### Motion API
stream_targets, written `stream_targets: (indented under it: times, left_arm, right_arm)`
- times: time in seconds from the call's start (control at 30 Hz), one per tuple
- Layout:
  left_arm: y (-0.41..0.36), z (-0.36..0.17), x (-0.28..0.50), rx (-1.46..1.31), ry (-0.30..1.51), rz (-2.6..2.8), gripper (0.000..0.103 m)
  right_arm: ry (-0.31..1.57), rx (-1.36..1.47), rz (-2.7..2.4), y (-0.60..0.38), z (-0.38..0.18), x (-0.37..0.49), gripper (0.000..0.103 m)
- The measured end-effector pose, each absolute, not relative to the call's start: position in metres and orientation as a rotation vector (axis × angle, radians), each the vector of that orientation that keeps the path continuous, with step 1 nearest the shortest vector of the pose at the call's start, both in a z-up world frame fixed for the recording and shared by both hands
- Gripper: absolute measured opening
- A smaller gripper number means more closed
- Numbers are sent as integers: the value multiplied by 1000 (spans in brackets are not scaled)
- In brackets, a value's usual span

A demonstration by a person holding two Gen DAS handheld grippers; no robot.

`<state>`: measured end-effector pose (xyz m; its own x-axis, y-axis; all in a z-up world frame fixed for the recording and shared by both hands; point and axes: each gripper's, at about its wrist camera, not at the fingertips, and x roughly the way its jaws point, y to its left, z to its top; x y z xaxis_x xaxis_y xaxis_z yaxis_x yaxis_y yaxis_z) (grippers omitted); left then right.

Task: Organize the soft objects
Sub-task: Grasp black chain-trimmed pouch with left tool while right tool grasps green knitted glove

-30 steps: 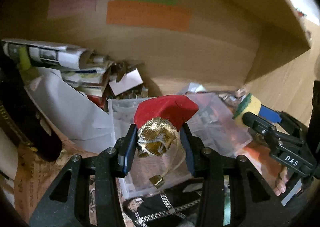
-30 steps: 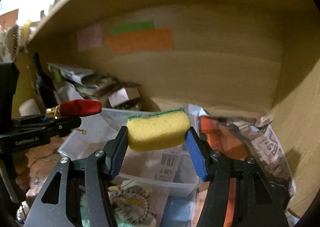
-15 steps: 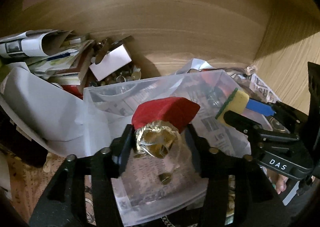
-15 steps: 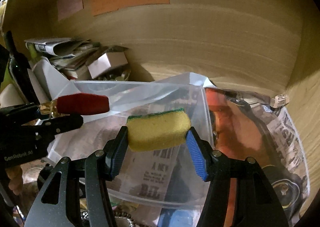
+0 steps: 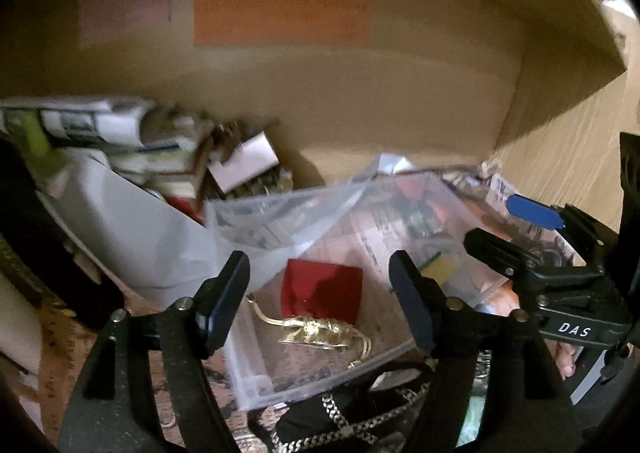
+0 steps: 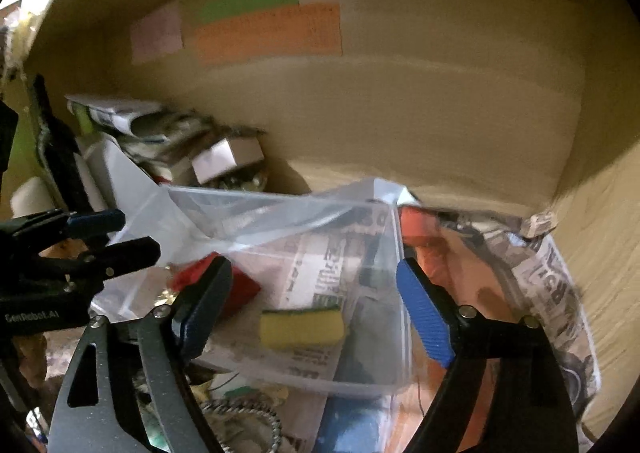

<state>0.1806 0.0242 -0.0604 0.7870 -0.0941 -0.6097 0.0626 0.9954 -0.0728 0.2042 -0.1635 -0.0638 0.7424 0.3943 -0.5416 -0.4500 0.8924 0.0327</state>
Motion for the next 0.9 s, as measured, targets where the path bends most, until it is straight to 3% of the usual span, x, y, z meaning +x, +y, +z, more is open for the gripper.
stream_targets:
  times: [0.27,0.47,0.9]
  left_arm:
    - [33,-26,129,-28,504,-48,89]
    - [40,-20,94,-28,449,-31,99]
    - [49,-102,83,-56,694,-25,100]
  right_arm:
    - [469,-66,492,-181,-39,162,88]
    - [438,-48,508,-189,-40,132,98]
    - [614,-59,566,-174,-99,98,99]
